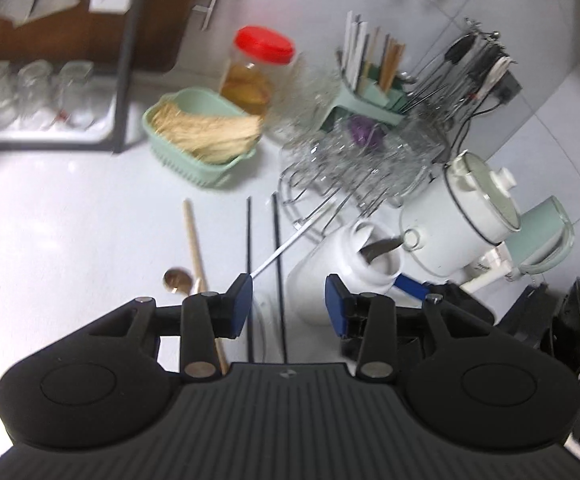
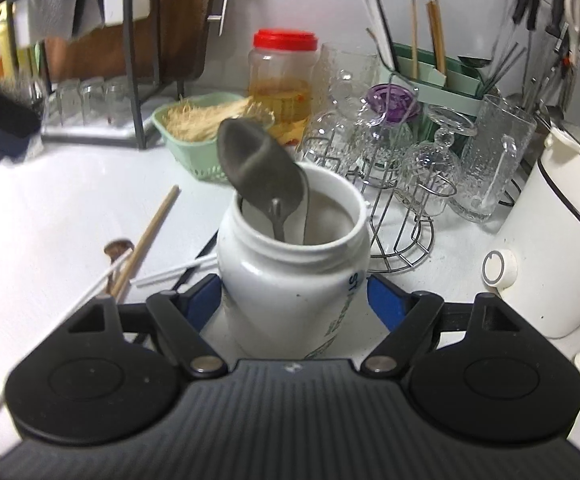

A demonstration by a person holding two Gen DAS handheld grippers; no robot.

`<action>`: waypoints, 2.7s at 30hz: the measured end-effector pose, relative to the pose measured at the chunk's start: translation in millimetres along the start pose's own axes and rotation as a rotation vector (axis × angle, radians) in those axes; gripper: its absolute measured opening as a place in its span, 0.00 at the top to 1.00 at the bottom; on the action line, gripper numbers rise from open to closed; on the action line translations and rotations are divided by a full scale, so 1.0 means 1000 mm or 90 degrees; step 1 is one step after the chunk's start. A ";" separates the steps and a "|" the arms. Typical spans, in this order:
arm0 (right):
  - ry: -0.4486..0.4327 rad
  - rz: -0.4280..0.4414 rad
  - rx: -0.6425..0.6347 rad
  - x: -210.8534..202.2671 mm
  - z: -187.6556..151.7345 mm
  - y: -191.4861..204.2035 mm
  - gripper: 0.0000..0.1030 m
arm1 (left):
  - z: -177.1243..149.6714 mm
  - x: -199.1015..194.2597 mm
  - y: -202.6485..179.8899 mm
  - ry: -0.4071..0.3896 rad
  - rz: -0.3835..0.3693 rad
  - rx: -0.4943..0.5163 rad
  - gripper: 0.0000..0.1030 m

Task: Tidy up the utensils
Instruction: 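Move the open left gripper back to the utensil pile, then close the left gripper on the white ceramic spoon in the pile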

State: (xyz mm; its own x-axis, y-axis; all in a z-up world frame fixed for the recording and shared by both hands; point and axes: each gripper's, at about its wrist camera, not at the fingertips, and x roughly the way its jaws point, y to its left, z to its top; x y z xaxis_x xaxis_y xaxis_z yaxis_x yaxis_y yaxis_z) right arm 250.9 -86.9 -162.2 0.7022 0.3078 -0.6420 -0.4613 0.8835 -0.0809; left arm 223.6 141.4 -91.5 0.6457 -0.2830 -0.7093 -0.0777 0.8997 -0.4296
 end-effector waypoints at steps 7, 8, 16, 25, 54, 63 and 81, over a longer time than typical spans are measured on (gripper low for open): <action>0.016 0.051 0.079 0.001 -0.004 -0.019 0.17 | -0.038 0.016 0.025 0.049 -0.003 -0.081 0.55; 0.015 0.057 0.083 0.000 -0.004 -0.020 0.17 | -0.044 0.020 0.027 0.055 -0.003 -0.090 0.55; 0.005 0.083 0.091 0.001 -0.002 -0.028 0.18 | -0.083 0.055 0.043 0.126 -0.022 -0.224 0.55; -0.021 0.093 0.047 0.010 0.007 -0.025 0.15 | -0.105 0.079 0.050 0.142 -0.021 -0.395 0.55; -0.026 0.098 0.019 -0.008 -0.017 -0.026 0.13 | -0.114 0.106 0.047 0.142 0.029 -0.595 0.72; -0.030 0.081 0.035 -0.019 -0.026 -0.021 0.13 | -0.107 0.111 0.045 0.155 0.054 -0.581 0.80; -0.035 0.053 0.054 -0.028 -0.034 -0.013 0.13 | -0.071 0.101 0.039 0.171 0.169 -0.420 0.95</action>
State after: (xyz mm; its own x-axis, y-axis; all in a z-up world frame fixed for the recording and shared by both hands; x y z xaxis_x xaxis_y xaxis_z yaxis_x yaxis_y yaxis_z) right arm 219.0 -119.3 -168.9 0.6933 0.3980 -0.6008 -0.4735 0.8800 0.0366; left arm 231.6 124.6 -219.6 0.3409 -0.2315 -0.9111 -0.6980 0.5869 -0.4103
